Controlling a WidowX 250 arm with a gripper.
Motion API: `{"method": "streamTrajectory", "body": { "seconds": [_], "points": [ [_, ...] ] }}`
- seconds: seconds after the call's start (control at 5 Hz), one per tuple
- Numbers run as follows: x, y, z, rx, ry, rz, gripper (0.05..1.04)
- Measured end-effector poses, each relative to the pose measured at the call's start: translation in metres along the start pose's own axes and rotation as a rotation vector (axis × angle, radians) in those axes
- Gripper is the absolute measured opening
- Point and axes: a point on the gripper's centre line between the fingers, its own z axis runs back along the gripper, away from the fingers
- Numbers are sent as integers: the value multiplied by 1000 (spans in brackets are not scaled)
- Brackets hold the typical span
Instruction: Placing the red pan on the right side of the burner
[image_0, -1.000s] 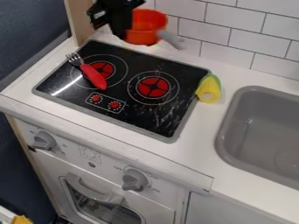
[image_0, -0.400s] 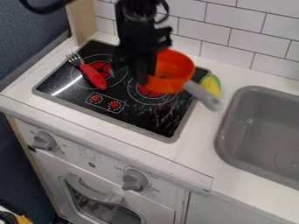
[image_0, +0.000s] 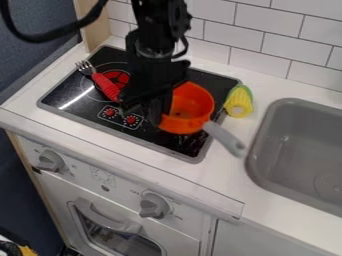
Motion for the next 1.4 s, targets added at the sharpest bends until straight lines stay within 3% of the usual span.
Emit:
{"method": "streamTrajectory", "body": {
  "seconds": [0.6,0.8,1.0,1.2,1.4],
  "points": [
    [-4,10,-24,54,-4,5,80],
    [-4,13,-28,62,34,10,238],
    [-2,13,-32,94,84,-13,512],
    [-1,11,-28,91,118,-33,827],
    [-1,8,-26,80,138,-42,1009]
  ]
}}
